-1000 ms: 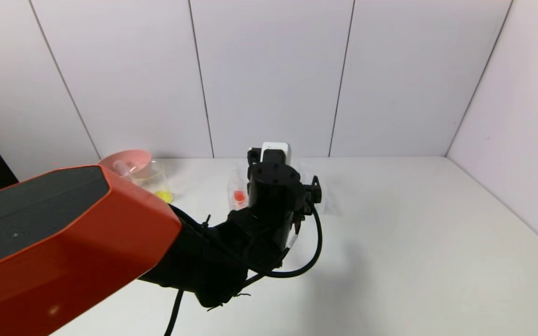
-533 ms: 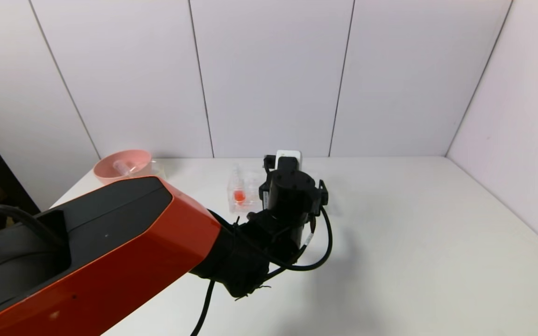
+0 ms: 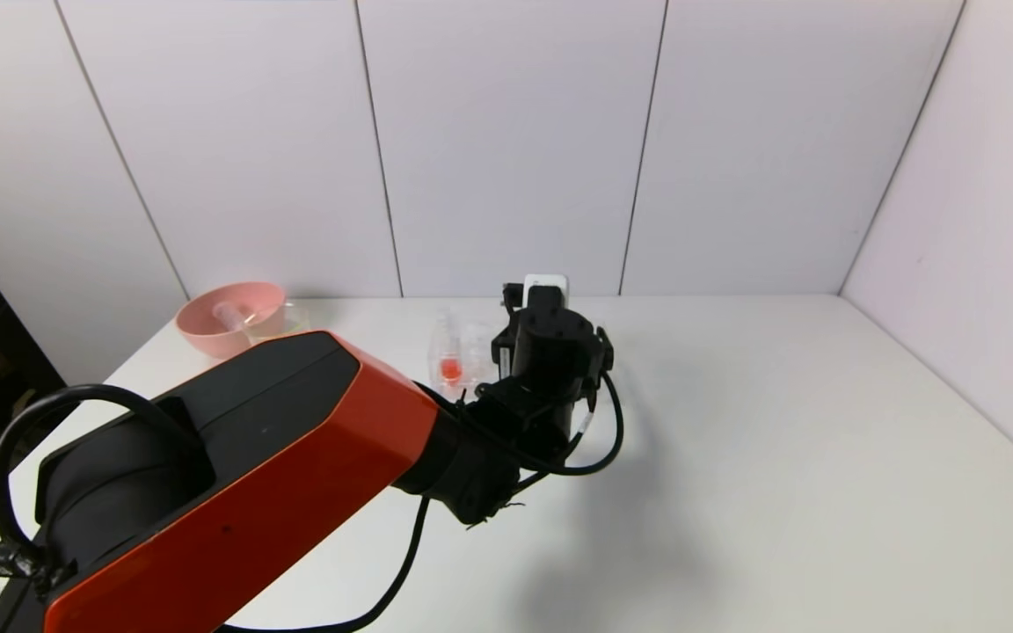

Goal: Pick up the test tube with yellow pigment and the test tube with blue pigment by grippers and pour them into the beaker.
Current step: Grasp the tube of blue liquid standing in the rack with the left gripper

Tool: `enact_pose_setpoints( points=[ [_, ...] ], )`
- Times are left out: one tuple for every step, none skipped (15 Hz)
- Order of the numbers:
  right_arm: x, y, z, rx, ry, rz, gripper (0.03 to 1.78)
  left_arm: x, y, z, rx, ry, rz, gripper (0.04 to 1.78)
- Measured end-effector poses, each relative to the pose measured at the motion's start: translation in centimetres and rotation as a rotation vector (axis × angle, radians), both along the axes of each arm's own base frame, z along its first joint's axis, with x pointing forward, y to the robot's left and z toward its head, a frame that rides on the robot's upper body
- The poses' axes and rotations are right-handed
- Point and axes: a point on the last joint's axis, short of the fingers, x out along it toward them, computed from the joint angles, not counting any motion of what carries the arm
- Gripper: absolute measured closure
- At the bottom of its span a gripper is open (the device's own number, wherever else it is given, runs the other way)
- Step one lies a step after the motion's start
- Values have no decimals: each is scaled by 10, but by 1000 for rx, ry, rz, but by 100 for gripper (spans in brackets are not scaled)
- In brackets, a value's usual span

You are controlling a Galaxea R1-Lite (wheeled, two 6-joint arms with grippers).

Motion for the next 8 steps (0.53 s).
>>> enact_pose_setpoints(
  points=[
    [0,0,0,0,0,0,10,3,1,-1,2,0,2,6],
    [0,0,0,0,0,0,10,6,1,-3,4,1,2,6],
    [0,0,0,0,0,0,10,8,1,-4,8,3,4,6],
    [0,0,0,0,0,0,10,9,0,-5,12,7,5,6],
    [0,0,0,0,0,0,10,12,-1,-6,16,11,7,6],
    [0,0,0,0,0,0,10,14,-2,-7,18,13,10,6],
    [0,0,0,0,0,0,10,17,-2,-7,17,12,13,6],
    [0,0,0,0,0,0,10,18,-3,-8,18,13,15,6]
  ],
)
